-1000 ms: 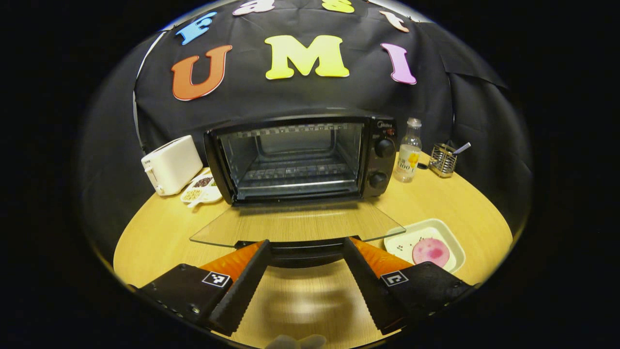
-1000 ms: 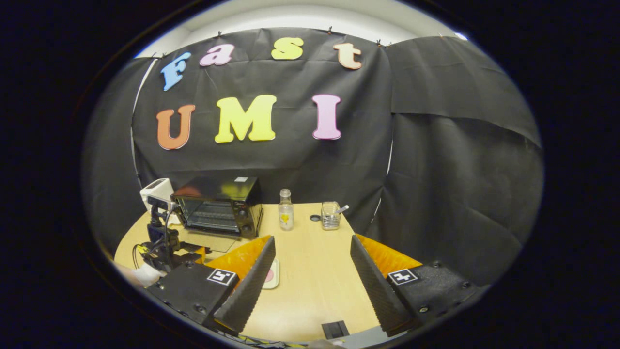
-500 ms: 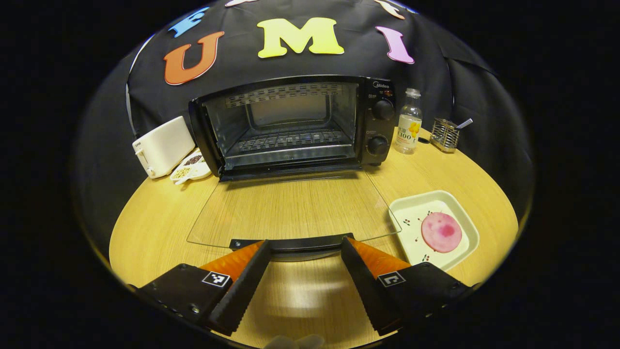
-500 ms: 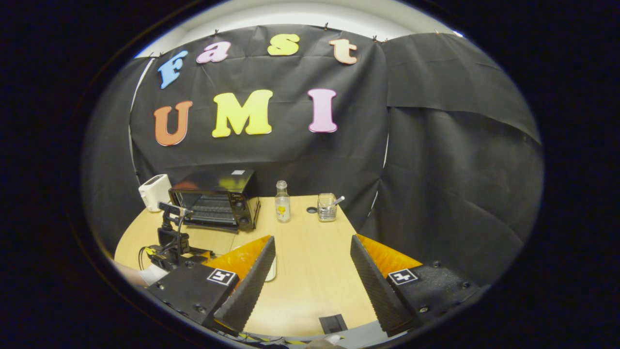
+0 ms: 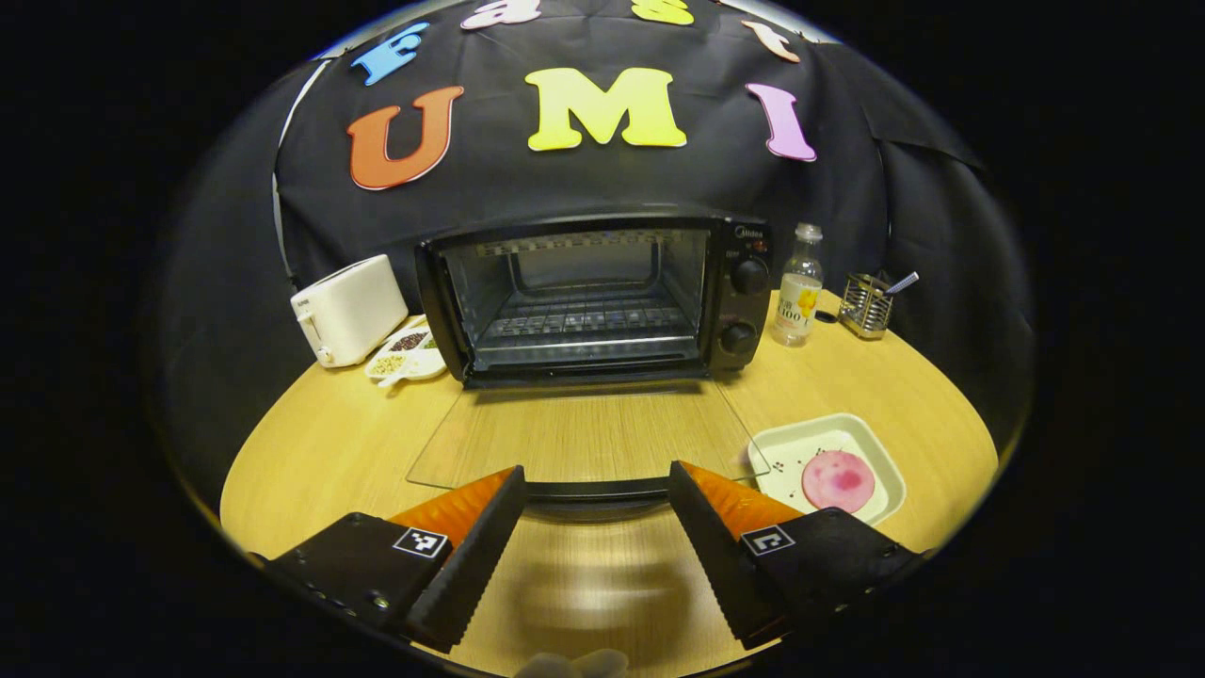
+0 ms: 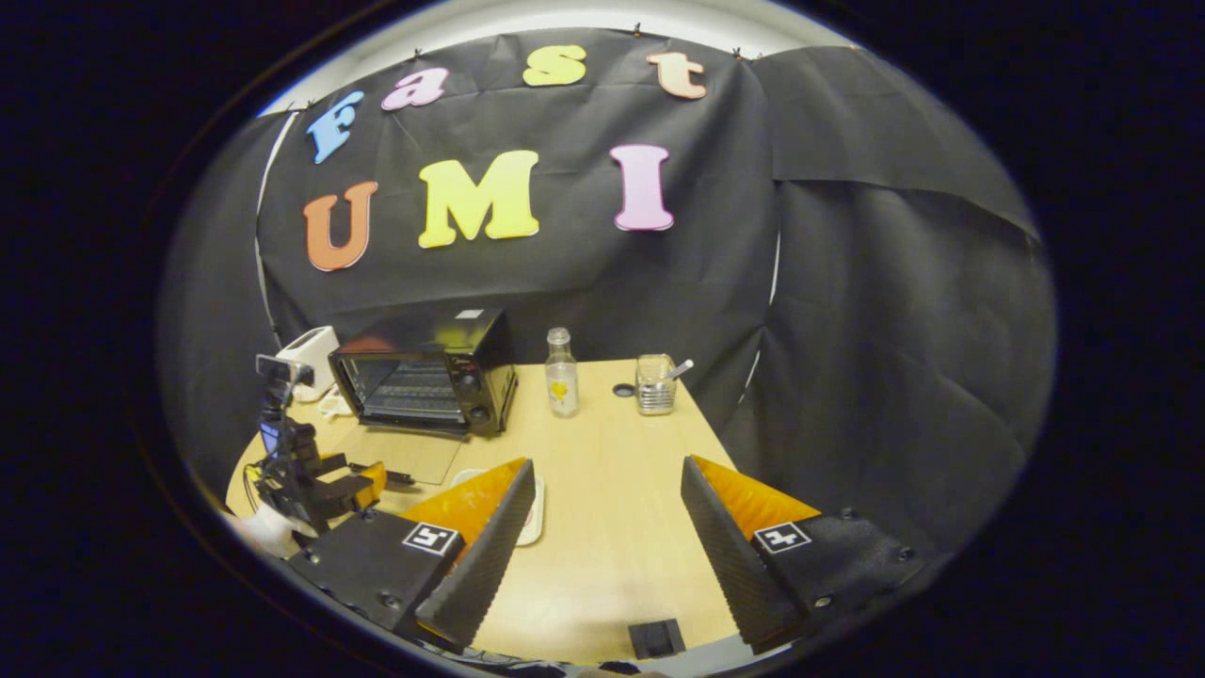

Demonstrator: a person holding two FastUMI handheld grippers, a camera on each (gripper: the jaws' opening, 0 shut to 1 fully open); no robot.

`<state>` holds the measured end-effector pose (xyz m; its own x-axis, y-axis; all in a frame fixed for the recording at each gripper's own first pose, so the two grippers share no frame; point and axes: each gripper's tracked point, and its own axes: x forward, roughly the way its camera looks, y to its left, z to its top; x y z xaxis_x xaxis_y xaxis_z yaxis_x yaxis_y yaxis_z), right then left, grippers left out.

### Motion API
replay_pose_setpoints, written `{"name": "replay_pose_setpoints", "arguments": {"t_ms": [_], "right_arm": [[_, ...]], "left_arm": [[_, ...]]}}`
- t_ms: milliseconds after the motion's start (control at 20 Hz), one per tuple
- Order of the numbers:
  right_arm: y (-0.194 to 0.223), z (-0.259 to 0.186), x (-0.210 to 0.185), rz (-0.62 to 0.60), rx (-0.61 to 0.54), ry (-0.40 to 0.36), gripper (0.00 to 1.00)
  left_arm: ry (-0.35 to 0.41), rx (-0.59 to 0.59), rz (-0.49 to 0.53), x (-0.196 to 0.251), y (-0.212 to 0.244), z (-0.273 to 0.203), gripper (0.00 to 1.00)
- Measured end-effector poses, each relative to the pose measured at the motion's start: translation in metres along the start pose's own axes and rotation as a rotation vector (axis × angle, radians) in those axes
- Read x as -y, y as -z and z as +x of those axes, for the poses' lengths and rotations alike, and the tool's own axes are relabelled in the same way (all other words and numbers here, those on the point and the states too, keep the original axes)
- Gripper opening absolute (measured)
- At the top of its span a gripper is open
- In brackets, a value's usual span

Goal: Open the electric oven with the left hand, put the food in, and close the electric oven.

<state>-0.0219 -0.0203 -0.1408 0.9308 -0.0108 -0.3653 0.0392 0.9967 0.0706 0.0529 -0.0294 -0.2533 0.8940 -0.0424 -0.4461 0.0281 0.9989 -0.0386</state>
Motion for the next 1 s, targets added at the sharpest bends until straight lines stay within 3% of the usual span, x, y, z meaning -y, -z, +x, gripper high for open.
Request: {"name": "replay_pose_setpoints", "arguments": {"t_ms": [250, 400, 450, 550, 650, 700, 850, 1000], "right_arm": [[0.027, 0.058, -0.020, -0.014, -0.094, -0.101, 0.96], [0.052, 0.096, -0.036, -0.015, -0.183, -0.166, 0.90], [0.062, 0.107, -0.041, -0.009, -0.216, -0.188, 0.93], [0.081, 0.131, -0.049, 0.004, -0.284, -0.220, 0.82], [0.100, 0.153, -0.058, 0.029, -0.348, -0.246, 0.82], [0.110, 0.163, -0.059, 0.040, -0.387, -0.254, 0.72], [0.139, 0.186, -0.064, 0.076, -0.488, -0.278, 0.65], [0.152, 0.205, -0.071, 0.081, -0.543, -0.304, 0.48]], "left_arm": [[-0.022, 0.172, 0.001, -0.014, -0.076, -0.058, 0.97], [-0.054, 0.269, 0.018, -0.023, -0.119, -0.097, 0.96], [-0.064, 0.299, 0.028, -0.025, -0.132, -0.111, 0.96], [-0.087, 0.342, 0.041, -0.027, -0.153, -0.138, 0.96], [-0.126, 0.365, 0.031, -0.031, -0.165, -0.160, 0.96], [-0.141, 0.373, 0.020, -0.031, -0.168, -0.169, 0.96], [-0.181, 0.388, 0.000, -0.028, -0.180, -0.189, 0.96], [-0.220, 0.391, 0.000, -0.022, -0.187, -0.202, 0.96]]}}
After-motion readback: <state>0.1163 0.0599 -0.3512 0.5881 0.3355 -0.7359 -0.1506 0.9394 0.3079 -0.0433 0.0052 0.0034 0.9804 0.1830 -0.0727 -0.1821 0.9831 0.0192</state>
